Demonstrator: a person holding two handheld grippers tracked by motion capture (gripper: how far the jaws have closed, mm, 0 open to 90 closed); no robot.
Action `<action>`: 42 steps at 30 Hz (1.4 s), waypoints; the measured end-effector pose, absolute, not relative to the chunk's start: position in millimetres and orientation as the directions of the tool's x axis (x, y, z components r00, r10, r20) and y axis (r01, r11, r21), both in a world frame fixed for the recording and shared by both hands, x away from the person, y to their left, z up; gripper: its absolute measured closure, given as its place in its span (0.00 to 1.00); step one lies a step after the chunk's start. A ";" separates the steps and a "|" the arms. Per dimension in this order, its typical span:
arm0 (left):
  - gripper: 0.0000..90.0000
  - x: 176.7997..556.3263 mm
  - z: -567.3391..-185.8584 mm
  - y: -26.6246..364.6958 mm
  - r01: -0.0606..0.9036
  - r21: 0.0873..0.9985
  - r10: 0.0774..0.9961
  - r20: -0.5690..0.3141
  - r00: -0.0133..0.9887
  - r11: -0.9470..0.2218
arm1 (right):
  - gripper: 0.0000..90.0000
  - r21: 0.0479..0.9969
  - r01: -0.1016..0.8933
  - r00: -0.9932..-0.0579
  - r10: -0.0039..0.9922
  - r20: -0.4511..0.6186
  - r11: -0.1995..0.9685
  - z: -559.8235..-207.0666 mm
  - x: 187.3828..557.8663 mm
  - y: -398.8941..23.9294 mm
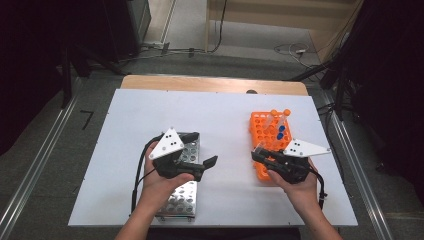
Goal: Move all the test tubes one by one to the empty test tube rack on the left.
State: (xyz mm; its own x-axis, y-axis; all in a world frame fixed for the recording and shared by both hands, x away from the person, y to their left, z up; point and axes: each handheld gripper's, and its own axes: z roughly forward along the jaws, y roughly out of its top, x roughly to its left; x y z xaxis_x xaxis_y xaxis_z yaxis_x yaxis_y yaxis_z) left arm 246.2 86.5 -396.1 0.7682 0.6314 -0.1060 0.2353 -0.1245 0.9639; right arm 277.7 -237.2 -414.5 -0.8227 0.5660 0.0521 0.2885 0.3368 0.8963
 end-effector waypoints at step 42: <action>0.85 242.7 -412.5 40.7 0.289 0.917 0.538 -0.103 0.837 -0.274 | 0.65 0.850 0.247 -0.908 0.417 0.036 0.464 -435.7 251.3 -187.0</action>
State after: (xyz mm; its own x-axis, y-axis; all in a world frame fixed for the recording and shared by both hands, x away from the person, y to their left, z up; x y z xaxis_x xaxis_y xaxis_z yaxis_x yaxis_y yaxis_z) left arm 242.7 40.7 -412.5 0.8366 0.5381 -0.1029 0.2889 -0.2737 0.9174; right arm 251.3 -187.0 -435.7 -0.9081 0.4171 0.0364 0.2474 0.4643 0.8504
